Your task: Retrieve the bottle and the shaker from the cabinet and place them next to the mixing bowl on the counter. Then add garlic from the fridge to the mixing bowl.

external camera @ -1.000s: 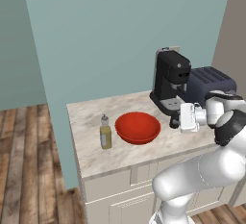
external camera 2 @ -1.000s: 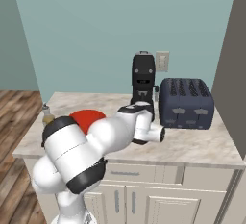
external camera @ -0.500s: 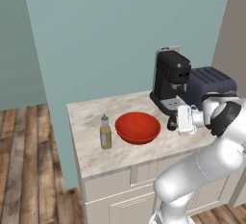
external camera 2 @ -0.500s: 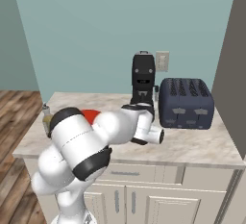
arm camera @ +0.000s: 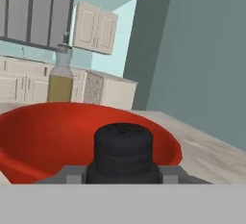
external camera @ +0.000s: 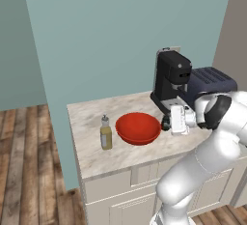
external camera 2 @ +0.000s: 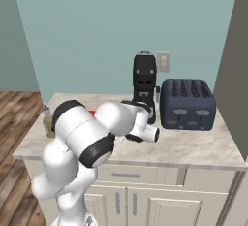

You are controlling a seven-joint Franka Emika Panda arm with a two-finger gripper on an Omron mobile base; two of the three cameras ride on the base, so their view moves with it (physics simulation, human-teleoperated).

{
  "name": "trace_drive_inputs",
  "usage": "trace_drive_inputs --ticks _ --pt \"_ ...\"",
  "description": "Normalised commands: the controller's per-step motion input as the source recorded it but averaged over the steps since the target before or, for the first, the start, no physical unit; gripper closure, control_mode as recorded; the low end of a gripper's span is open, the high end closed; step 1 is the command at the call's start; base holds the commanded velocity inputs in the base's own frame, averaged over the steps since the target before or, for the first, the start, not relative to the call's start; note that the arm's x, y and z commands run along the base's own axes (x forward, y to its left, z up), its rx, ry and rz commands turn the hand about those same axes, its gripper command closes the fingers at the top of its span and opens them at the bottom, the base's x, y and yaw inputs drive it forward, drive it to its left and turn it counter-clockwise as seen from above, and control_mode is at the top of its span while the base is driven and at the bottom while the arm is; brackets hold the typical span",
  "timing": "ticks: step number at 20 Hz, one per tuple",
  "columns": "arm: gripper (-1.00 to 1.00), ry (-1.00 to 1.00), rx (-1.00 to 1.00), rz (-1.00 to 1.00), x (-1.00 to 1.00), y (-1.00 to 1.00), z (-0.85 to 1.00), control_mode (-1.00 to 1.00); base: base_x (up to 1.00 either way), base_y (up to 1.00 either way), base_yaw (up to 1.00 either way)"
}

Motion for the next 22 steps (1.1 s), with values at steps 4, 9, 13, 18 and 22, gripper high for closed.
trace_drive_inputs --ticks 4,9,13,18,22 --pt "1.0 0.0 0.0 0.0 0.3 -0.01 0.0 -1.0 0.0 0.0 0.0" --pt "1.0 0.0 0.0 0.0 0.1 0.0 -0.24 -1.0 0.0 0.0 0.0" --pt "1.0 0.0 0.0 -0.01 -0.03 -0.03 -0.29 -1.0 0.0 0.0 0.0" --pt "1.0 0.0 0.0 0.0 0.0 -0.04 -0.22 -1.0 0.0 0.0 0.0" --pt "1.0 0.0 0.0 -0.02 0.0 -0.13 -0.27 -1.0 0.0 0.0 0.0"
